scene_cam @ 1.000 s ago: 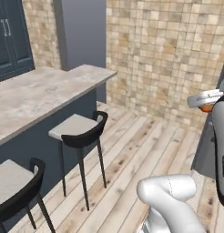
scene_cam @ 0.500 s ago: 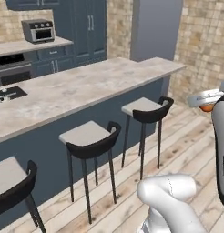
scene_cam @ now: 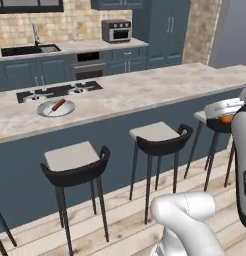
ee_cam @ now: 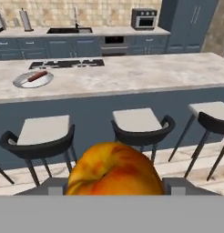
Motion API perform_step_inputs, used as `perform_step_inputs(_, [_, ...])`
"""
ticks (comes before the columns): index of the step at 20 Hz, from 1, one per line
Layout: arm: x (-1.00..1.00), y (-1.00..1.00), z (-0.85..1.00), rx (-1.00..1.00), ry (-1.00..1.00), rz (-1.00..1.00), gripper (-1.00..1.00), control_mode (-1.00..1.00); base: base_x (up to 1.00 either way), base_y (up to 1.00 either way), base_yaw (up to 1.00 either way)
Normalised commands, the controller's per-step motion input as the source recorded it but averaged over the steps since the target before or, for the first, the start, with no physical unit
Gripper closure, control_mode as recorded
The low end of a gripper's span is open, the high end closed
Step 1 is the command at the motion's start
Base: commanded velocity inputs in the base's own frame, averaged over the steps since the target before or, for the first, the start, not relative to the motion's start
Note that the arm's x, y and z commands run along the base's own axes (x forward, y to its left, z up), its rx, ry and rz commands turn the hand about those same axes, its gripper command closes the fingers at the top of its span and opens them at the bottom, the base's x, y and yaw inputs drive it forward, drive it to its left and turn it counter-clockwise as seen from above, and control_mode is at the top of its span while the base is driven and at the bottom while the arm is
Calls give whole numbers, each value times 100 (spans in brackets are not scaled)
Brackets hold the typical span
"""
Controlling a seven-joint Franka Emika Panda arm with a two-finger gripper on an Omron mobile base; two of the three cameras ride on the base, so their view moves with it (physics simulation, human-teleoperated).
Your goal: Pick up the peach and banana from the fridge and place one fruit on each plate on the dining counter.
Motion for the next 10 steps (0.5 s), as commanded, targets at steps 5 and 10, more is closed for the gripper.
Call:
perform_step_inputs(5, [0,0,0,0,0,0,100,100,8,64,41])
perform_step_inputs(10, [0,0,0,0,0,0,100,100,37,64,32])
